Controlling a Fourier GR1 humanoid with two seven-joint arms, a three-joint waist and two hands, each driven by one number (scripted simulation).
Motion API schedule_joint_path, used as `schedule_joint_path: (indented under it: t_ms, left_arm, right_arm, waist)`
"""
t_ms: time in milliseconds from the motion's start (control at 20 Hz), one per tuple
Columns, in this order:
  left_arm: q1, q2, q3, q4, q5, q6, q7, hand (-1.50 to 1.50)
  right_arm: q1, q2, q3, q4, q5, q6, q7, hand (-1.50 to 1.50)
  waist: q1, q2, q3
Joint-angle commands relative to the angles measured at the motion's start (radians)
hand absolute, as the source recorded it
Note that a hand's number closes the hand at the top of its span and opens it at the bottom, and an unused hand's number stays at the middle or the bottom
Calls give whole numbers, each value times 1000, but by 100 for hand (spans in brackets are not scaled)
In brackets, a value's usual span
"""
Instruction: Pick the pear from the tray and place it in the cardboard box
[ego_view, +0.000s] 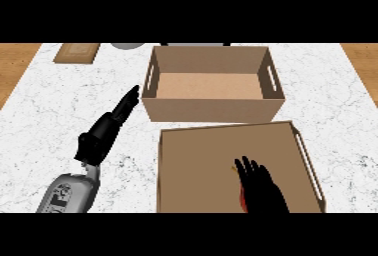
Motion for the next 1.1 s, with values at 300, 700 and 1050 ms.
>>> schedule_joint_path:
  t_ms: [300, 700, 1050]
  left_arm:
    - [40, -23, 5, -17, -36, -34, -22, 0]
    - [15, -19, 45, -5, -40, -51, -16, 0]
    - [-23, -2, 58, -14, 2, -93, 11, 0]
  right_arm:
    - [-20, -13, -82, 135, -9, -34, -105, 150]
    - [-71, -3, -64, 164, 100, -78, -126, 150]
    - [-446, 170, 178, 253, -32, 44, 76, 150]
  waist:
    - [2, 0, 0]
    - [2, 0, 0]
    - [32, 4, 0]
